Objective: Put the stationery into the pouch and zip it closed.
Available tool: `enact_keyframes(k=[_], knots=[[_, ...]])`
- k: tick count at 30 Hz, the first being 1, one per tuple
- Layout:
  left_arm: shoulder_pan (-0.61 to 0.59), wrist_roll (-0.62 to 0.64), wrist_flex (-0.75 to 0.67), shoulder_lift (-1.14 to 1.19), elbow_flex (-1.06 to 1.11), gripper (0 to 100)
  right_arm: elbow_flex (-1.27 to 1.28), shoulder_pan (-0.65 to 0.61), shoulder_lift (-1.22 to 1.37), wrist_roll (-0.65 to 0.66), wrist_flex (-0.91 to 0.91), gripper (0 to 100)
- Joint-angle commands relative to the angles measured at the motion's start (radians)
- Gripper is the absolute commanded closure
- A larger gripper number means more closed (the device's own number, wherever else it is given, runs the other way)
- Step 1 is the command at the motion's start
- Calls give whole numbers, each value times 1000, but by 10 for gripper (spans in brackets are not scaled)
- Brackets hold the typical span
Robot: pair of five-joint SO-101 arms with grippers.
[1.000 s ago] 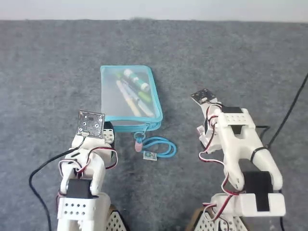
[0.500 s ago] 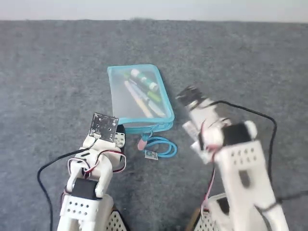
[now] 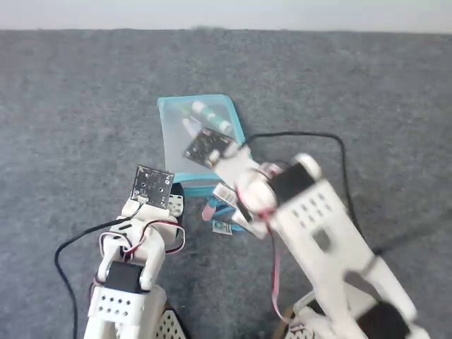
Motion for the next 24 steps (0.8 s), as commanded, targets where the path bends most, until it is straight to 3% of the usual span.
enact_keyframes(k=[1,19,24], knots=[[17,18,-29,-8,-25,991,-170,-7,171,-48,39,991],[28,14,-26,-8,-27,991,-720,-8,690,-224,120,991],[100,-8,6,-14,-28,991,-865,-8,780,-284,110,991]])
